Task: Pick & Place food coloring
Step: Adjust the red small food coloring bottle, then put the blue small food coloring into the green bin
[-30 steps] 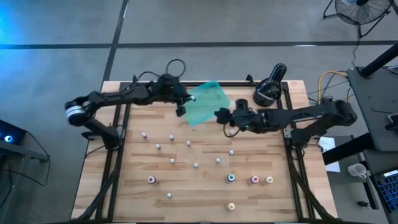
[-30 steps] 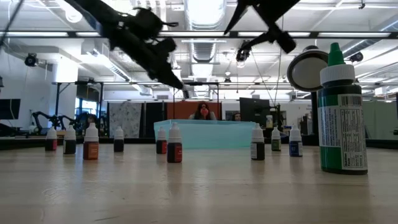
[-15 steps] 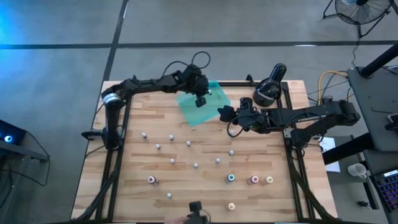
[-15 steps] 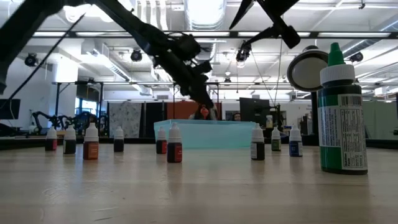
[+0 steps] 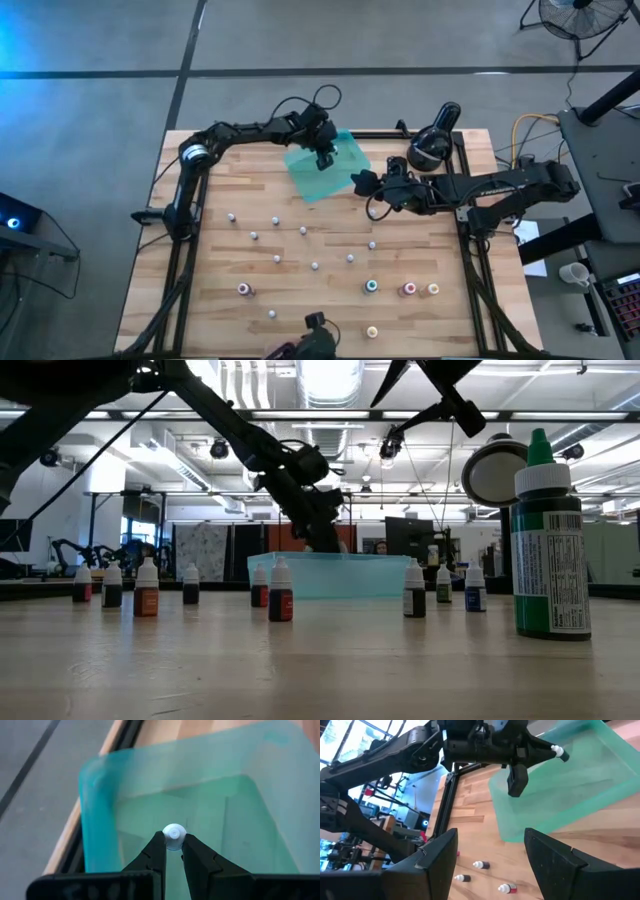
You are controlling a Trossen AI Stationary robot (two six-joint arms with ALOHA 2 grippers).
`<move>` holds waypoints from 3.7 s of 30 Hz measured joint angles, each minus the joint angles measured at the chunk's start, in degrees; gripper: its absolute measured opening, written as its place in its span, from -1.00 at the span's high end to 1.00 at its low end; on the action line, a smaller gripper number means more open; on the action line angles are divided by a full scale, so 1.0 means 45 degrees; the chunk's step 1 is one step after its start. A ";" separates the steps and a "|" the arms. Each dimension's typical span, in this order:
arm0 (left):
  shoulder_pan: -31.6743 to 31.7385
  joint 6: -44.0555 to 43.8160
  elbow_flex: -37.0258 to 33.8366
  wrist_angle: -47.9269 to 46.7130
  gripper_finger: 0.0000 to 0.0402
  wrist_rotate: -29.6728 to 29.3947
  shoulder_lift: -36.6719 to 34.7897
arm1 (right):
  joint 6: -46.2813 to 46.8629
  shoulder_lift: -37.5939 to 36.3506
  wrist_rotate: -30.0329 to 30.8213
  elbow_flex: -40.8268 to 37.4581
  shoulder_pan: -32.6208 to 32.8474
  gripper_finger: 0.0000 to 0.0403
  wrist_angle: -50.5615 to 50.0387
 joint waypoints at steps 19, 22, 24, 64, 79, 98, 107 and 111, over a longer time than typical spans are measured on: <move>-0.0058 0.0292 -0.0366 -0.0398 0.82 -0.0315 0.0085 | 0.0049 0.0000 -0.0067 0.0000 -0.0010 -0.10 -0.0301; -0.0068 0.0290 -0.0366 -0.0398 0.71 -0.0314 0.0083 | 0.0049 0.0000 -0.0067 0.0000 -0.0010 -0.10 -0.0328; -0.0068 0.0282 -0.0378 -0.0395 0.64 -0.0236 0.0082 | 0.0043 0.0000 -0.0069 0.0000 -0.0010 -0.10 -0.0376; -0.2050 -0.5147 -0.5697 -0.3027 0.47 0.1142 -1.2470 | -0.0488 0.4016 -0.6349 0.0311 -0.1227 0.03 -0.6002; -0.2045 -0.6781 -0.7914 -0.2488 0.47 0.0384 -1.5099 | -0.2667 0.5421 -0.7794 0.0393 -0.2744 0.03 -0.5896; -0.2045 -0.6509 -0.7914 -0.2477 0.47 0.0399 -1.4909 | -0.3567 0.5508 -0.7777 0.0443 -0.3018 0.48 -0.5533; -0.2045 -0.6528 -0.7914 -0.2477 0.47 0.0404 -1.4914 | -0.3915 0.5508 -0.7787 0.0407 -0.3191 0.54 -0.5516; -0.2045 -0.6528 -0.7914 -0.2477 0.47 0.0404 -1.4914 | -0.3997 0.5508 -0.7831 0.0319 -0.3191 0.58 -0.5510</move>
